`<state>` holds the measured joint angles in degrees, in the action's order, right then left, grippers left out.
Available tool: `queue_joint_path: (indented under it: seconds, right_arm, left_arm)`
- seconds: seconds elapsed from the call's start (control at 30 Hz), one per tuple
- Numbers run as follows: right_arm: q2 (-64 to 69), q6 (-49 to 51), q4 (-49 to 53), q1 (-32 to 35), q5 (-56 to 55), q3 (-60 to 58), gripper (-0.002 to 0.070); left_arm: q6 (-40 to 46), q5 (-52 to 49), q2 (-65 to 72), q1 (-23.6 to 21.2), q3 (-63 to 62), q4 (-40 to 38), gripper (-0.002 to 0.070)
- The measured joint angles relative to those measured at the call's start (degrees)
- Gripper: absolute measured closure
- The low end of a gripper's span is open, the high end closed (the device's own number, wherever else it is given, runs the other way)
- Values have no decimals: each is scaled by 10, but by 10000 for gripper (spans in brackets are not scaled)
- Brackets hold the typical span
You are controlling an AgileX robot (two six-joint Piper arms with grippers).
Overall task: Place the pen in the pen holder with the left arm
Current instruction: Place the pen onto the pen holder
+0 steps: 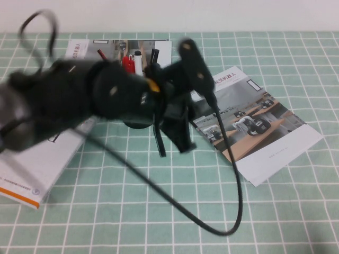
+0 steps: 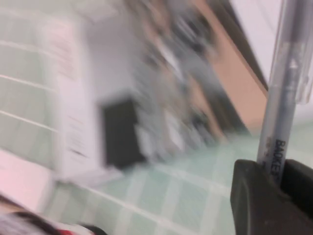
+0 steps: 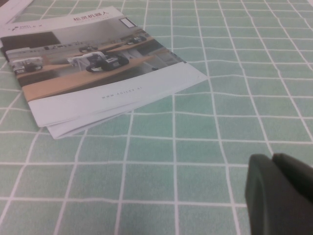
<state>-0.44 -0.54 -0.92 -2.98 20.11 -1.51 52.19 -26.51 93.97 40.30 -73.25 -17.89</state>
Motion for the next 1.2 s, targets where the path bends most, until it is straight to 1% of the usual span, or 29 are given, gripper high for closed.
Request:
queue_joint_path:
  seconds: [0.07, 0.13, 0.2, 0.27, 0.37, 0.4, 0.5, 0.6, 0.8, 1.2]
  right_arm:
    - [0, 0, 0, 0, 0, 0, 696]
    - [0, 0, 0, 0, 0, 0, 696]
    - [0, 0, 0, 0, 0, 0, 696]
    - [0, 0, 0, 0, 0, 0, 696]
    - [0, 0, 0, 0, 0, 0, 696]
    - [0, 0, 0, 0, 0, 0, 696]
    - [0, 0, 0, 0, 0, 0, 696]
    - [0, 0, 0, 0, 0, 0, 696]
    - [0, 0, 0, 0, 0, 0, 696]
    - [0, 0, 0, 0, 0, 0, 696]
  left_arm:
    - [0, 120, -26, -5, 55, -61, 627]
    - [-11, 265, -45, -14, 103, -129, 627]
    - [-46, 368, -52, -27, 132, -164, 627]
    - [-121, 434, -53, -51, 152, -163, 627]
    - [-256, 471, -45, -86, 161, -103, 627]
    - [-302, 482, -39, -95, 161, -67, 628]
    - [-394, 507, -17, -114, 161, 0, 628]
    - [-426, 524, 8, -121, 161, 32, 628]
    - [-480, 556, 56, -120, 161, 94, 629]
    - [-509, 629, 110, -122, 161, 107, 629]
